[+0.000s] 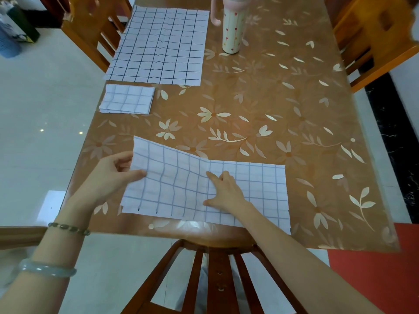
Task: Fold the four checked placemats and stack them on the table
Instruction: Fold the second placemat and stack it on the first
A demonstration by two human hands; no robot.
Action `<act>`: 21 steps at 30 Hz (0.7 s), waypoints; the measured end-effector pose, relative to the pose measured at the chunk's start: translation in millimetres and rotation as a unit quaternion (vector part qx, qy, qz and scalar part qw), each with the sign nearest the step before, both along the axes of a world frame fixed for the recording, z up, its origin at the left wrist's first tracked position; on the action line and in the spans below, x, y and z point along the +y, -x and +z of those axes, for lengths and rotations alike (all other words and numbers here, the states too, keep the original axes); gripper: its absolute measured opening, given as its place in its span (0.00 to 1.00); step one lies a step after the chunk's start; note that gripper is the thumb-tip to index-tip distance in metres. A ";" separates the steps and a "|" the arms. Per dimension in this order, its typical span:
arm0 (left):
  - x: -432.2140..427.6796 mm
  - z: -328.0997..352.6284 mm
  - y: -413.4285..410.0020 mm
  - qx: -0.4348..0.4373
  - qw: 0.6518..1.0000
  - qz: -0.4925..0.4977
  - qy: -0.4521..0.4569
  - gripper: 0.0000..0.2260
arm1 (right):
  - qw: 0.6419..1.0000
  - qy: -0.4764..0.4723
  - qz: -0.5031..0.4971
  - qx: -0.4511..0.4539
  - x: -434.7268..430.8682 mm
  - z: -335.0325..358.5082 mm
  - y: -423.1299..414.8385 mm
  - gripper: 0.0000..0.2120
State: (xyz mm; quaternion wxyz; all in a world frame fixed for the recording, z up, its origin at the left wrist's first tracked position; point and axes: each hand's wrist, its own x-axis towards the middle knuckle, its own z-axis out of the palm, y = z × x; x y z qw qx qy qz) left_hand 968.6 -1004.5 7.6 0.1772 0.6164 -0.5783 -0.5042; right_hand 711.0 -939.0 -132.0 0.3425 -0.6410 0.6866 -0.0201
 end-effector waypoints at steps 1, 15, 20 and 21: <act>2.4 7.6 7.9 0.007 1.000 -0.013 0.007 0.15 | 1.000 -0.004 -0.002 -0.005 0.0 -1.7 0.4 0.45; 61.1 0.0 205.2 0.003 0.983 -0.156 0.100 0.25 | 0.889 0.028 -0.289 -0.354 18.0 43.1 60.2 0.06; 73.5 -36.5 250.4 -0.022 0.980 -0.174 0.093 0.27 | 0.841 0.052 -0.403 -0.358 49.9 39.5 130.9 0.12; 75.6 -42.9 256.5 -0.027 0.981 -0.171 0.083 0.28 | 0.834 0.052 -0.421 -0.354 55.4 39.7 140.8 0.12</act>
